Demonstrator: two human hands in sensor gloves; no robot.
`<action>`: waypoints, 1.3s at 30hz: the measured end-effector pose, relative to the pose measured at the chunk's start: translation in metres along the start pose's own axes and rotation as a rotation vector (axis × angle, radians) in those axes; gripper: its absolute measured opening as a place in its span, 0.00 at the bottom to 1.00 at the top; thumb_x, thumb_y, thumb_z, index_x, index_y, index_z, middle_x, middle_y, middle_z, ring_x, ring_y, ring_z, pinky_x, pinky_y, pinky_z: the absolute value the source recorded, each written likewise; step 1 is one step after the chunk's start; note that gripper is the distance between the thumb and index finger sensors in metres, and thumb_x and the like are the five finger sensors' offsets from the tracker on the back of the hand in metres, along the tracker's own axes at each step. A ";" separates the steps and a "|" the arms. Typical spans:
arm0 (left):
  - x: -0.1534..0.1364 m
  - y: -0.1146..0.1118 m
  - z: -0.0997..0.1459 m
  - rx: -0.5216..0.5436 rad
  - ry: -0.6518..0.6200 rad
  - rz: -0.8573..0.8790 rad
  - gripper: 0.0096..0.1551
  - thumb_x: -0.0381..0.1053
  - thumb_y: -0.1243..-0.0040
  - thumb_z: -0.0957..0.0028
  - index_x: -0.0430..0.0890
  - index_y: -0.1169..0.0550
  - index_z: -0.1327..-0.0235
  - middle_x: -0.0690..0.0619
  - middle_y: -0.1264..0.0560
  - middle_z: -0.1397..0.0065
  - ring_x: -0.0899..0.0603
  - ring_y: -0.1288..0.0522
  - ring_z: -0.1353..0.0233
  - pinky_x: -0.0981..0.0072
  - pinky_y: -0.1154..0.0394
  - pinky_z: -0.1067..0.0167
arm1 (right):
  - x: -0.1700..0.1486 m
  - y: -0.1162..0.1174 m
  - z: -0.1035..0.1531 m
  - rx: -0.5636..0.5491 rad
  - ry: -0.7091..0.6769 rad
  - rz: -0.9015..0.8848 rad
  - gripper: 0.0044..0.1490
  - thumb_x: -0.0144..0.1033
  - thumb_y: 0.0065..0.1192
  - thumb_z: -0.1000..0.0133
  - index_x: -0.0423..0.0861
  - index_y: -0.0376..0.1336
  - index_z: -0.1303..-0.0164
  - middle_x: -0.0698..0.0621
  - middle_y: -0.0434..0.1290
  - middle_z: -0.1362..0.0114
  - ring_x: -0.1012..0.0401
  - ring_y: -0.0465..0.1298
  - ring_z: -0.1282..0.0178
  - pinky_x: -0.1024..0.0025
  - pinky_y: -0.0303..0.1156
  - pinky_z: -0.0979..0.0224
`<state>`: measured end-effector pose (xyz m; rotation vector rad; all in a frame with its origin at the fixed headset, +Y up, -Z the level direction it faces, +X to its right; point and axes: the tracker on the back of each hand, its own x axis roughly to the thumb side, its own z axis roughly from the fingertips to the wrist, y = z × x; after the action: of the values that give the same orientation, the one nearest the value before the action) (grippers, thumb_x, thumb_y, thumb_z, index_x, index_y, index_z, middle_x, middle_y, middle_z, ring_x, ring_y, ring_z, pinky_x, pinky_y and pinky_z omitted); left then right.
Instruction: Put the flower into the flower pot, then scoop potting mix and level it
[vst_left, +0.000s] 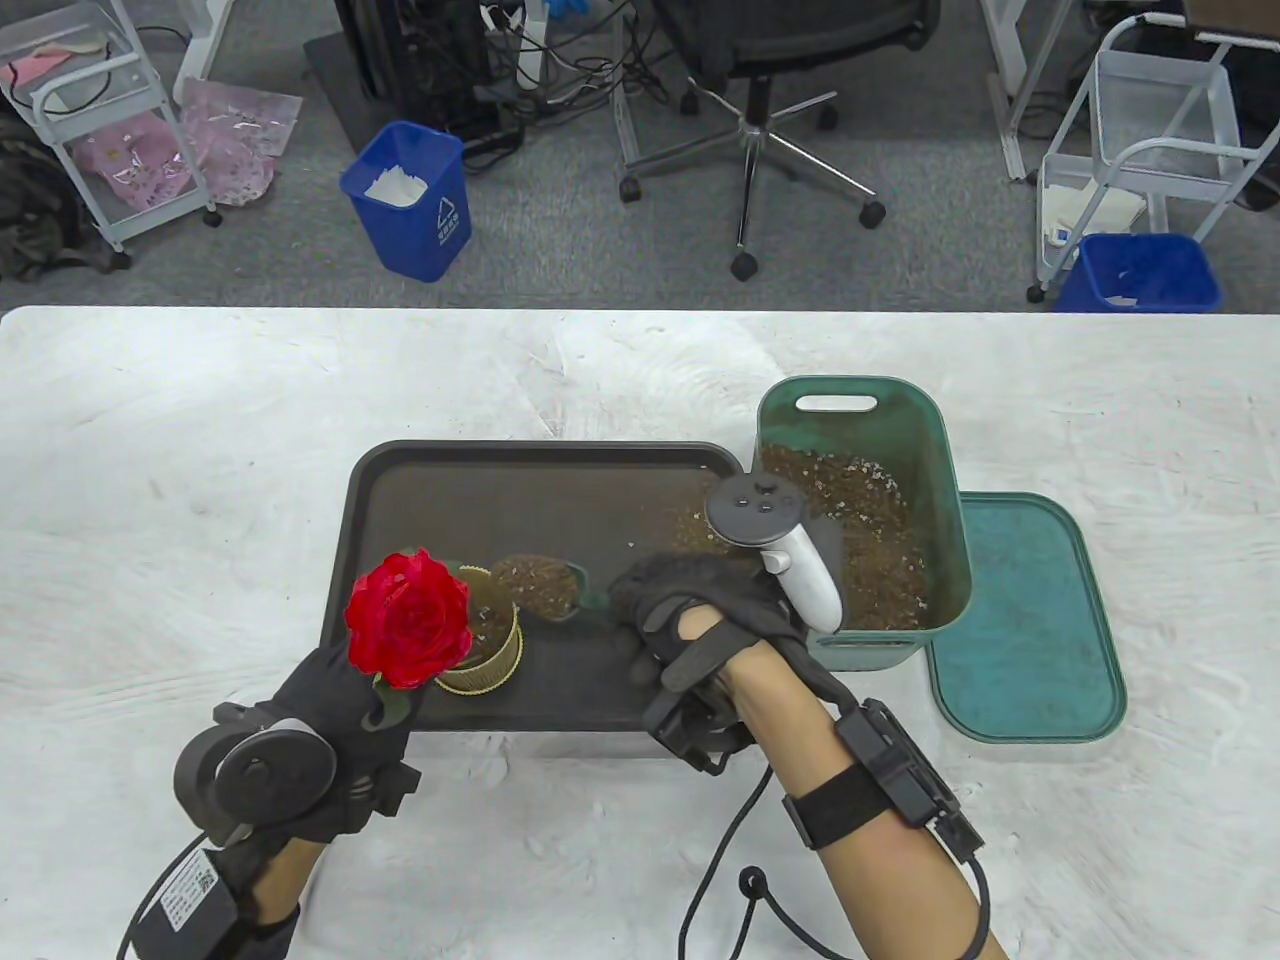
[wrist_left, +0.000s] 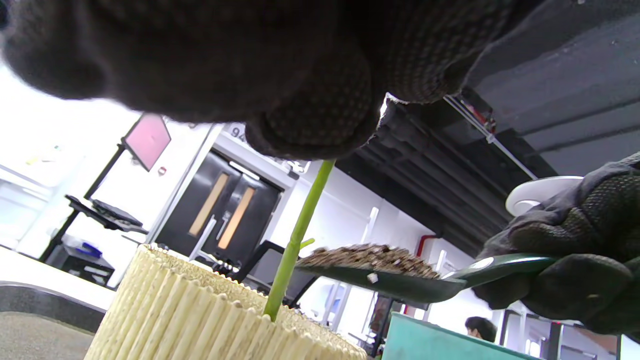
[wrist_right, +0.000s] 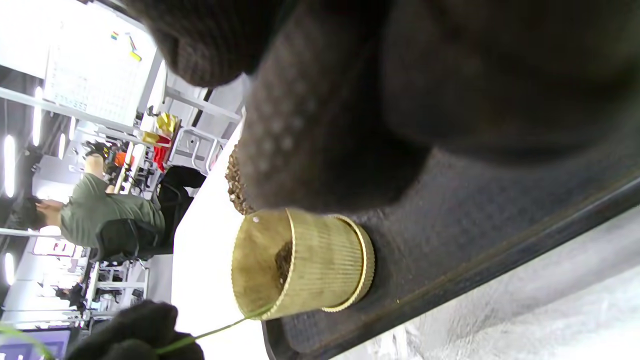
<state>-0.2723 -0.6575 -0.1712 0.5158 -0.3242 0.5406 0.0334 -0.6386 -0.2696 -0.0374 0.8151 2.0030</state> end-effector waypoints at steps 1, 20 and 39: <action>0.000 0.000 0.000 0.000 -0.001 0.000 0.23 0.59 0.37 0.56 0.47 0.13 0.56 0.52 0.13 0.64 0.50 0.15 0.77 0.57 0.15 0.66 | 0.001 0.004 -0.003 -0.002 0.002 0.016 0.33 0.39 0.58 0.52 0.36 0.66 0.41 0.43 0.82 0.55 0.57 0.87 0.76 0.63 0.86 0.77; -0.002 0.001 0.000 0.001 0.006 0.001 0.23 0.59 0.37 0.56 0.47 0.13 0.56 0.51 0.13 0.64 0.50 0.15 0.77 0.57 0.15 0.66 | 0.067 0.086 0.013 -0.405 -0.250 0.830 0.33 0.41 0.67 0.55 0.38 0.68 0.42 0.45 0.83 0.57 0.56 0.86 0.76 0.61 0.85 0.76; -0.001 0.001 0.000 -0.002 0.000 0.006 0.23 0.59 0.37 0.56 0.48 0.13 0.56 0.52 0.13 0.64 0.50 0.15 0.77 0.57 0.15 0.66 | 0.091 0.012 0.099 -0.880 -0.218 1.135 0.32 0.43 0.67 0.55 0.41 0.69 0.43 0.46 0.84 0.57 0.55 0.86 0.75 0.58 0.84 0.73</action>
<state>-0.2734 -0.6573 -0.1713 0.5133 -0.3261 0.5462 0.0013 -0.5182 -0.2170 0.1727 -0.3852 3.2055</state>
